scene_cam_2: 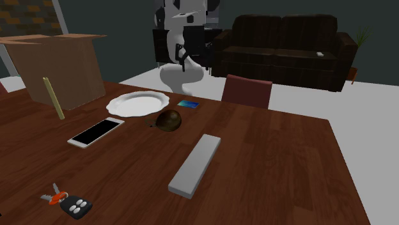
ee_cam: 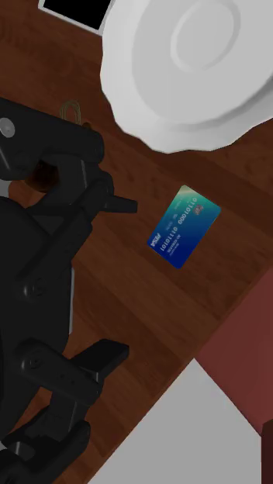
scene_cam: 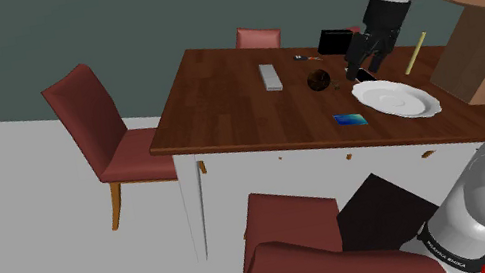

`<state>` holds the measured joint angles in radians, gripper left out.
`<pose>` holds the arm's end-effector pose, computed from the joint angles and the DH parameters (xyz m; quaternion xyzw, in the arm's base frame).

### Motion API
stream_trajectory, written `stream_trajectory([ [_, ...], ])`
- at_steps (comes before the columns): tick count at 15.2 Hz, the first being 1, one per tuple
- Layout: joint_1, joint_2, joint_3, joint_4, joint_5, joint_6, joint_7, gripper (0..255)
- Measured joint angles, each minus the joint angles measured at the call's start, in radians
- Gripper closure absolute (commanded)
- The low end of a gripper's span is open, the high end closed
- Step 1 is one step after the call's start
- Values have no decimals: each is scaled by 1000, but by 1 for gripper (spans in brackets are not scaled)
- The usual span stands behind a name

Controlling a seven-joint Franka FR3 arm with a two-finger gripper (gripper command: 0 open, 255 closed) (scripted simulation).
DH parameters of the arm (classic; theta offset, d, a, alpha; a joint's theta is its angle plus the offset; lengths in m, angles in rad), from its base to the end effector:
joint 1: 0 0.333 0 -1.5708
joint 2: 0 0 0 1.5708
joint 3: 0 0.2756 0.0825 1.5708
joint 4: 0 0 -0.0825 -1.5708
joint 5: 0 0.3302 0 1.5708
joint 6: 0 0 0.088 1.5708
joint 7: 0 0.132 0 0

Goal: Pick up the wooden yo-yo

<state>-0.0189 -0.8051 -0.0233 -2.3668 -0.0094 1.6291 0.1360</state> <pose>0.2843 -0.0147 0.5431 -0.9958 0.0855 -0.0334 0.0054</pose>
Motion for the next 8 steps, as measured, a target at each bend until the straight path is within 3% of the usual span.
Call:
stream_trajectory([
  [3,15,15,-40,-2,-24,8,-84,0],
  [8,78,135,-207,63,-112,36,-448,0],
])
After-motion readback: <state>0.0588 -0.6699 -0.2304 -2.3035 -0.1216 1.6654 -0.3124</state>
